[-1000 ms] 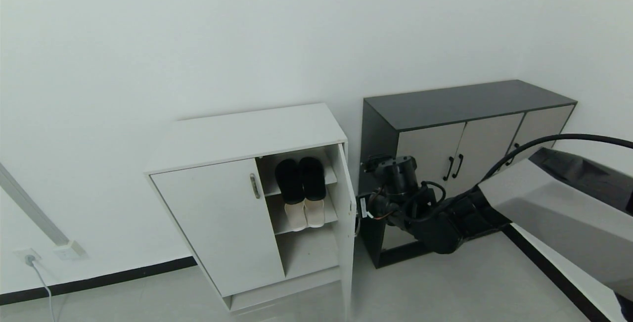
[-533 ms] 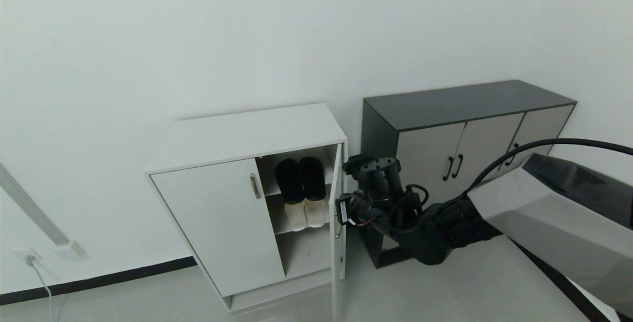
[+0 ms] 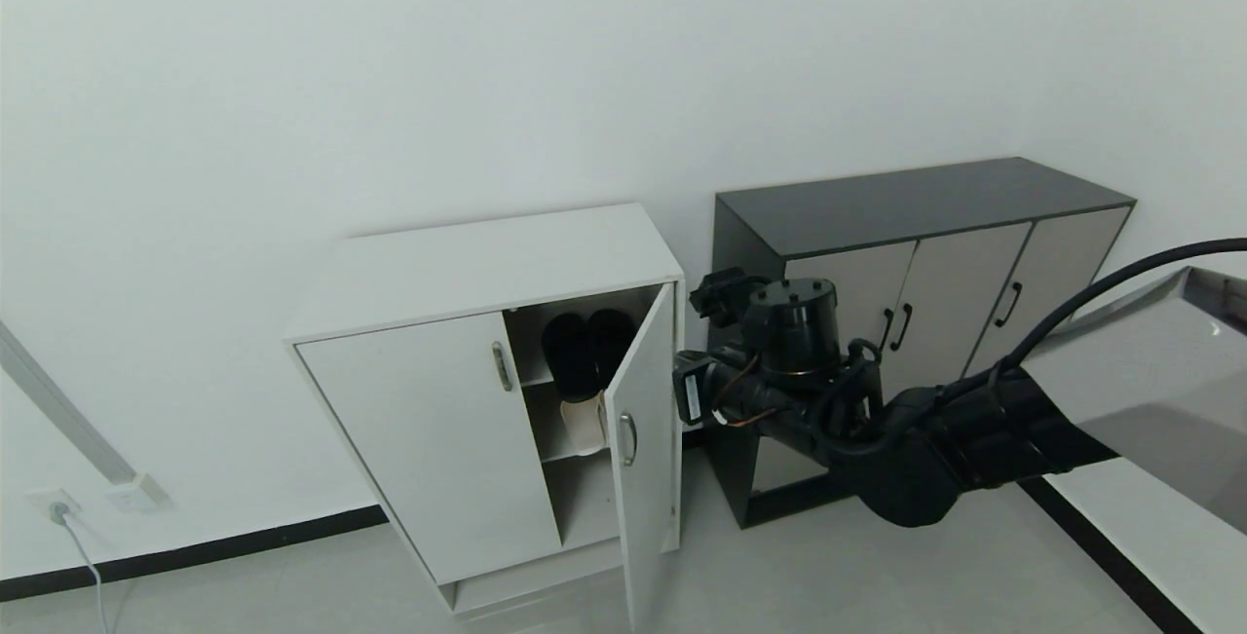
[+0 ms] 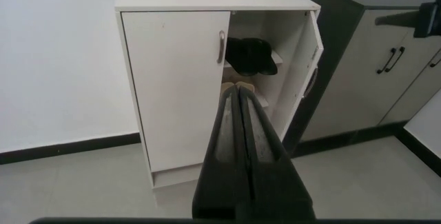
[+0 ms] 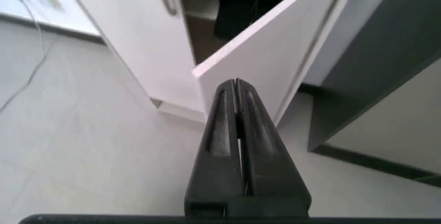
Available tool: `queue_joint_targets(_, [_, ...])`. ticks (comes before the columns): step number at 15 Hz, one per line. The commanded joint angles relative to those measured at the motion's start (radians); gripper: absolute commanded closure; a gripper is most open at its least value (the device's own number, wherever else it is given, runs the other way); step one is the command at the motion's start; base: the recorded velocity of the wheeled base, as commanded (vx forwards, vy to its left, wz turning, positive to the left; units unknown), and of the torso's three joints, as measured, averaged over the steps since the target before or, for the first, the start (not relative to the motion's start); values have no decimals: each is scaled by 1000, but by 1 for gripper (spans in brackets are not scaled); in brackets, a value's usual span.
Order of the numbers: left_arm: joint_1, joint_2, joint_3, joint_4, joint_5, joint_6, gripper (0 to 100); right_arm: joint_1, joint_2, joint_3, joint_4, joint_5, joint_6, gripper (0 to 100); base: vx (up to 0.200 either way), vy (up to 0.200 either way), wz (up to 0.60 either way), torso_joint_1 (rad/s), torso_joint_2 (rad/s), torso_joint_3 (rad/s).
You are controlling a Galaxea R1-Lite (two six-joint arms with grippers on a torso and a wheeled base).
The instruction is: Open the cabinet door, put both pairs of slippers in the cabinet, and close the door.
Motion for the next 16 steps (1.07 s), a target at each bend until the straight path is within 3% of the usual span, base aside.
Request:
queue_joint_targets(1, [1,1,0,0,1,0,100,0,-11,8,-1,0,-1,100,0,0,600,2,7,-2])
queue_joint_targets(6, [1,1,0,0,1,0,100,-9,-5,43,-1,4,-1,100,0,0,600,1,3,3])
queue_joint_targets(11, [1,1,0,0,2,1,100,-44,-8,118,-90,70,-8,100,0,0,0,0,0,0])
queue_joint_targets(13, [1,1,0,0,2,3,100,-67,-63,224,-98,75,-17,100,0,0,0,0,0,0])
queue_joint_targets(16, [0,1,0,0,1,3,100,-95,-116,377,-141,75,-17,100,200,0,0,-2,-1,5])
